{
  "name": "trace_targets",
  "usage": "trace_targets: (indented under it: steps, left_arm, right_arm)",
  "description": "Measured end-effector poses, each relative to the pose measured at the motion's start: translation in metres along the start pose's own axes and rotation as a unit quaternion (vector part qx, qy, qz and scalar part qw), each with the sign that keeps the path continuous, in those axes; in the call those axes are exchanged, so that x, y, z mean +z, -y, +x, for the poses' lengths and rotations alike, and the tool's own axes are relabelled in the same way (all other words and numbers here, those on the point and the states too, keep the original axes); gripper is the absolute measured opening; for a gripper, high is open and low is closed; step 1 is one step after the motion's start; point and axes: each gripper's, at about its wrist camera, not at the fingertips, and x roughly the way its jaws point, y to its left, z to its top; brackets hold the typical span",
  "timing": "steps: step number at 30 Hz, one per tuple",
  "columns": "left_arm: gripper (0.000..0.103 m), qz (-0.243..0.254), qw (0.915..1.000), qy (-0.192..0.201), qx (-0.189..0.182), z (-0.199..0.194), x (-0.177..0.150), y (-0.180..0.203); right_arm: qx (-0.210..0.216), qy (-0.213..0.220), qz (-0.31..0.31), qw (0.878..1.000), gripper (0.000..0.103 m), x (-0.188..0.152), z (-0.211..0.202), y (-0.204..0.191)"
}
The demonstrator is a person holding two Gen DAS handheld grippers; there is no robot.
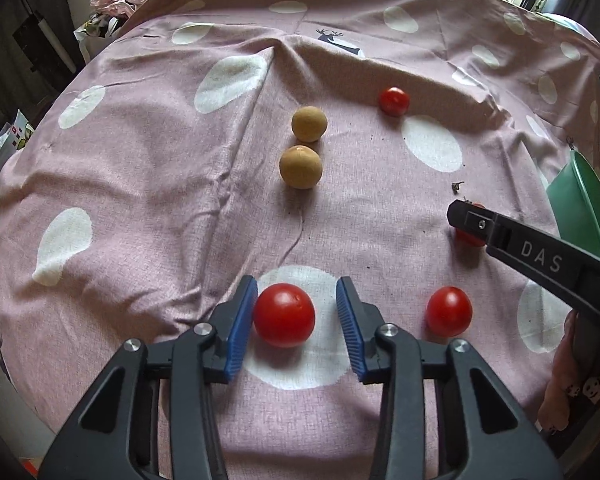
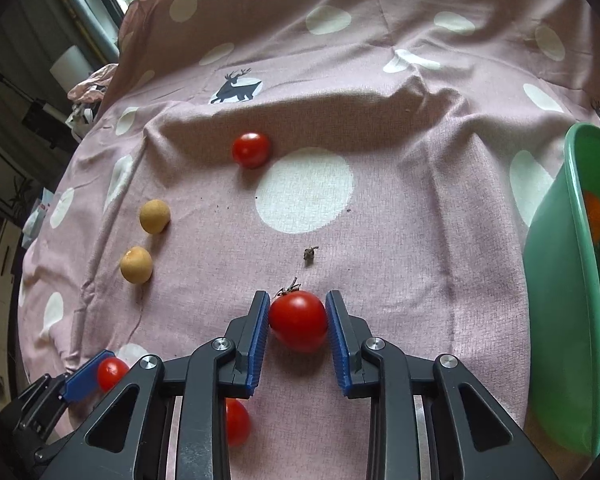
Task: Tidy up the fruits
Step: 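Grasp the stemmed red tomato with the right gripper while the left grasps a round red tomato, then carry both held red tomatoes over the green bowl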
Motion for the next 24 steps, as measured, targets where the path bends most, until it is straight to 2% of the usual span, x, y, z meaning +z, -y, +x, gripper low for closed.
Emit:
trace_targets:
  steps: [4, 12, 24]
  left_arm:
    - [0.027, -0.001, 1.0, 0.004, 0.002, -0.001, 0.0, -0.001]
    - [0.027, -0.003, 0.9996, 0.026, -0.013, -0.01, -0.001, 0.004]
    - [0.027, -0.015, 0.9922, 0.09, -0.085, -0.054, 0.002, 0.002]
  right_arm:
    - [0.001, 0.0, 0.001, 1.0, 0.029, 0.0, 0.0, 0.0]
    - [0.018, -0.003, 0.018, 1.0, 0.029, -0.002, -0.003, 0.006]
    - [0.039, 0.041, 0.042, 0.998, 0.029, -0.001, -0.036, 0.017]
